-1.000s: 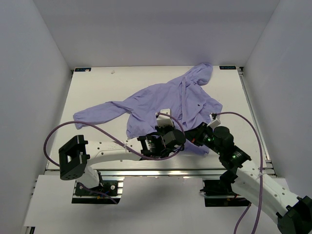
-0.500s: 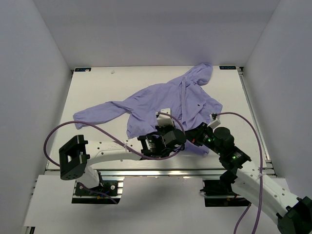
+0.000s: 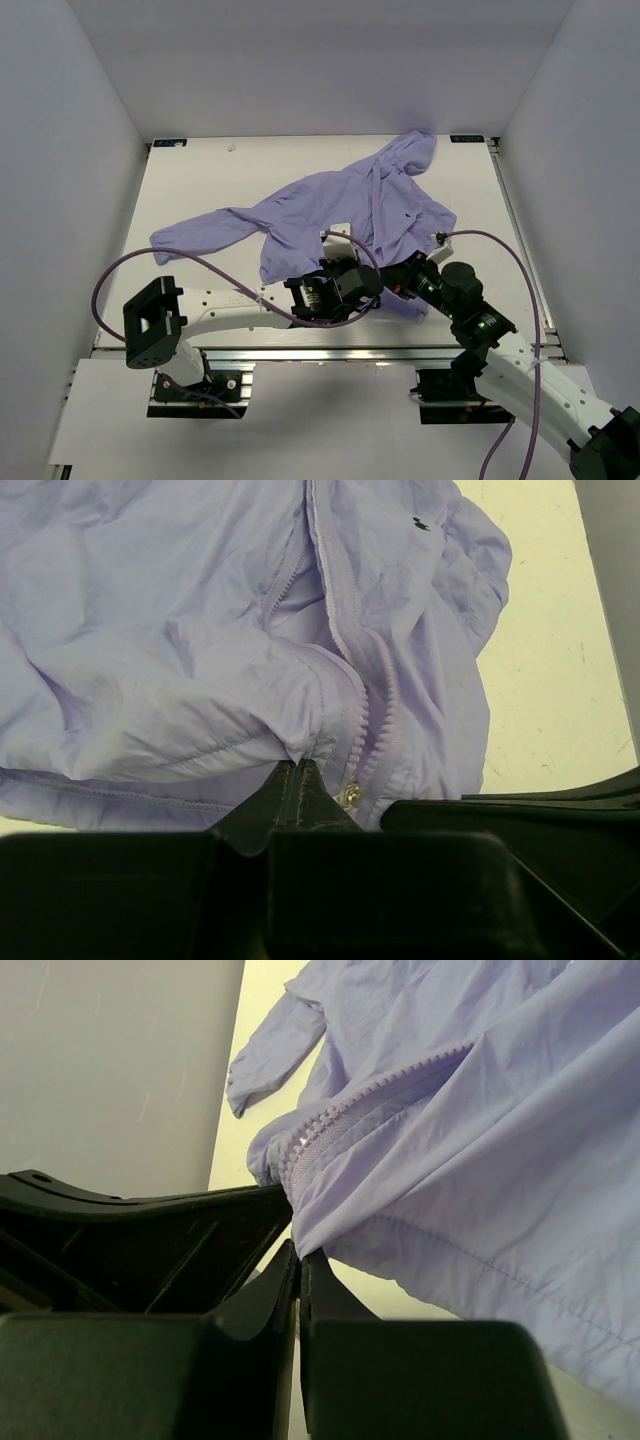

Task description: Zip up the jacket

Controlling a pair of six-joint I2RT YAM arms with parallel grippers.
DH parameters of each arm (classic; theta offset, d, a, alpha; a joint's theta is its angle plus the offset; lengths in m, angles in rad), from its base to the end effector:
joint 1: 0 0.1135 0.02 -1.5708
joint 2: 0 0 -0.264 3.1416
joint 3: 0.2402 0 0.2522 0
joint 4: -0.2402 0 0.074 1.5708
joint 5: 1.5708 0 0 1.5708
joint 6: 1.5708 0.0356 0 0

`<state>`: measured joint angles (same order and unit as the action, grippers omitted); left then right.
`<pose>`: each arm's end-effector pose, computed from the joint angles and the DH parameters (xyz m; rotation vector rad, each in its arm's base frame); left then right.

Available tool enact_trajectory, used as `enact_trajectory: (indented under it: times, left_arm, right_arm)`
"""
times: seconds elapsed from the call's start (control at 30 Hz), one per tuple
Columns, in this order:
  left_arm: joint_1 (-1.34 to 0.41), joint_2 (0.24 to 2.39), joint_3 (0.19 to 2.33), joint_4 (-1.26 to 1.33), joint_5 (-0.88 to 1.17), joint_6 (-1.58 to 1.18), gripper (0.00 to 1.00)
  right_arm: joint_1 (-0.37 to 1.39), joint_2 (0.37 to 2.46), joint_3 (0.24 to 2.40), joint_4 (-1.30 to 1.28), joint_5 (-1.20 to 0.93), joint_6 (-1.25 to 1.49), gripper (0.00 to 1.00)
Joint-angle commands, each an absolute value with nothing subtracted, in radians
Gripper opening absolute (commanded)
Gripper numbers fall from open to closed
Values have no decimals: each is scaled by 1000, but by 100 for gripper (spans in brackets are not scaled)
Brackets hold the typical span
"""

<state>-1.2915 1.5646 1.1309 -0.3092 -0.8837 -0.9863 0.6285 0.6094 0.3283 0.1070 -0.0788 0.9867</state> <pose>0.1194 -0.3163 0.2637 -0.1065 2.0346 -0.4009 0.1305 0.0983 0.2353 0.2790 1.8969 1.2147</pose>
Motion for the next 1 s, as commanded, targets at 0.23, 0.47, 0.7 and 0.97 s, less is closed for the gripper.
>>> enact_trajectory:
  times: [0.23,0.47,0.7,0.97]
  left_arm:
    - [-1296,1539,1161,-342,-916,-1012,0]
    - [-1296,1525,1154,-336,-911,-1014,0]
    - [-1296,1520,1149,-331,-902,-1015,0]
    - [-1296,1514,1143,-330,-893,-1017,0]
  right_arm:
    - [629,578,304,130,-77,966,0]
    - [629,584,287,167,-95,966,0]
    - [627,580,261,239,-120,969,0]
    - [629,572,252,273,-126,971,0]
